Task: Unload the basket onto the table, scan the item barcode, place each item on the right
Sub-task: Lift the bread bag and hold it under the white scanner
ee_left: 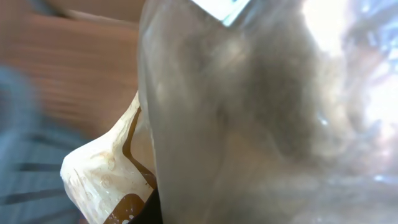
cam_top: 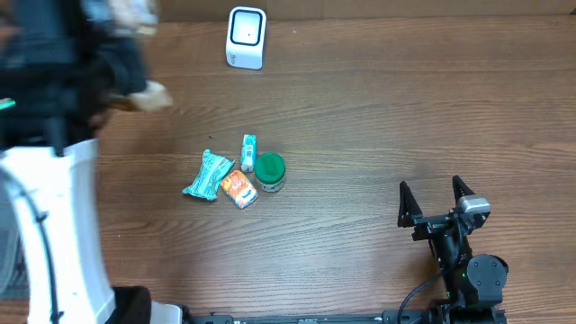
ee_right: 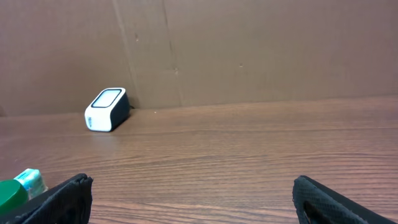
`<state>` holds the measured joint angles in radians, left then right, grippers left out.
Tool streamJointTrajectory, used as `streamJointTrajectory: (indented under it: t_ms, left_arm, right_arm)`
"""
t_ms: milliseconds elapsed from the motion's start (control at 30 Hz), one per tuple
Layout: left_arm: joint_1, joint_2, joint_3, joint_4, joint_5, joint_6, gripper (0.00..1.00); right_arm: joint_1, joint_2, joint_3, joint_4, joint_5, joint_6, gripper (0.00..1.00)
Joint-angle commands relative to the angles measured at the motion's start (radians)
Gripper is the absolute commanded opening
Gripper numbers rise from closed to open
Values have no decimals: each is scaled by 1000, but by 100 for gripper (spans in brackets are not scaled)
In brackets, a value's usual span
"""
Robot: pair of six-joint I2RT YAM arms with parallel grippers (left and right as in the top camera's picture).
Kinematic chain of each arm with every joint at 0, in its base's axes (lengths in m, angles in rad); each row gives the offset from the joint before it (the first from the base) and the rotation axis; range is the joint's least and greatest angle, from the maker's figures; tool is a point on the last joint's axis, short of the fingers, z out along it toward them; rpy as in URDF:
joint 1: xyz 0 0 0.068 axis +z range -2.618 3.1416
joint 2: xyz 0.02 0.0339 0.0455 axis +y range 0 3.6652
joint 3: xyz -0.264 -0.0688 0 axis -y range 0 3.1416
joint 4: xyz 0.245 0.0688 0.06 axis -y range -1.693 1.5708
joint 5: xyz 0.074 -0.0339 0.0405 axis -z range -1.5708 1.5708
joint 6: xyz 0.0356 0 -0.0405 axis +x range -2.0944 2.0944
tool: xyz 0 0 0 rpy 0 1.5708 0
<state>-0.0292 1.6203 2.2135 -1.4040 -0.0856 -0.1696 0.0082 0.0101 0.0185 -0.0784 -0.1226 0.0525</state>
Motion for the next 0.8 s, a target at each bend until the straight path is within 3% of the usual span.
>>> streamJointTrajectory:
  t_ms: [0,133,367,767]
  left_arm:
    - [-201,58,-70,-8,2,-186,4]
    - [-377,141,-137,21,2,-335,4]
    - [-595,359,-163,101,-14,-375,4]
    - [-659,551,-163,196,6,-512,6]
  right_arm:
    - [5,-7,-11,5,10,0,100]
    - [5,-7,-11,5,10,0,100]
    - [5,-7,-10,5,10,0,100]
    - [5,-7,-10,5,10,0,100]
